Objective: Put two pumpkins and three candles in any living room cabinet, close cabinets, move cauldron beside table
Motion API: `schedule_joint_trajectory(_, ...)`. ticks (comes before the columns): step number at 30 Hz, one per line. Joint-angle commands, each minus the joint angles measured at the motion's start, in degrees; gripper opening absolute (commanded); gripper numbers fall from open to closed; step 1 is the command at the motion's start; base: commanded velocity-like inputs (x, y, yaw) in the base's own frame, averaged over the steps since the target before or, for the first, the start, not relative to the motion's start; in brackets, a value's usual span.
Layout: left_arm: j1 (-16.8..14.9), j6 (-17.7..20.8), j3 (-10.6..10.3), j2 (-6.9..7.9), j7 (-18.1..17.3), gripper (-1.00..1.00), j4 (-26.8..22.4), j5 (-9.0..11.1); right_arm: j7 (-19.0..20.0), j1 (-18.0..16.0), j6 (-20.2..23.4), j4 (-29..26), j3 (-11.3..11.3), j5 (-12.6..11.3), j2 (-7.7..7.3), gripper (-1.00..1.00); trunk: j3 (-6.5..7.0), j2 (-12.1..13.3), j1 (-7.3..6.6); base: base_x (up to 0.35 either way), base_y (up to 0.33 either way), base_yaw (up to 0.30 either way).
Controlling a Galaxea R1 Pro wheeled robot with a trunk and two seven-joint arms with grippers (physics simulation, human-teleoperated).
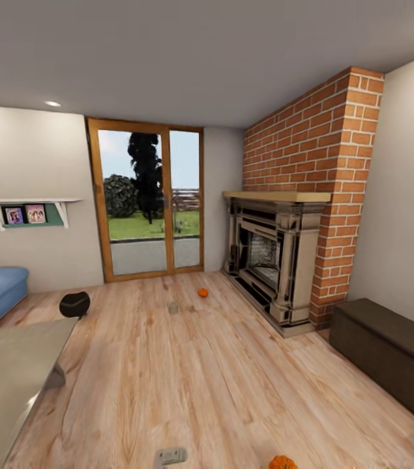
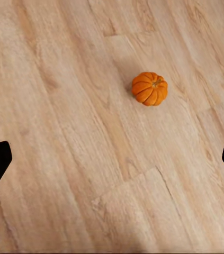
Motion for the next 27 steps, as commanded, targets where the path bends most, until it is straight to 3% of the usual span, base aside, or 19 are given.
schedule_joint_trajectory(1, -0.01, 0.48, -0.03, 0.01, -0.11, 1.0, -0.1, 0.59, 0.23, -0.06, -0.23, 0.1, 0.38, -0.61, 0.01, 1.0, -0.07, -0.05, -0.04, -0.333, 0.0, 0.002)
schedule_joint_trajectory(18, -0.01, 0.48, -0.03, 0.01, -0.14, 1.0, -0.1, 0.59, 0.22, -0.06, -0.23, 0.06, 0.38, -0.61, 0.01, 1.0, -0.07, -0.05, -0.04, -0.332, 0.0, 0.0)
schedule_joint_trajectory(27, -0.01, 0.48, 0.05, 0.01, -0.2, 1.0, -0.1, 0.59, 0.29, -0.06, -0.23, 0.12, 0.3, -0.61, 0.01, 1.0, 0.13, -0.05, -0.04, -0.068, 0.0, -0.083)
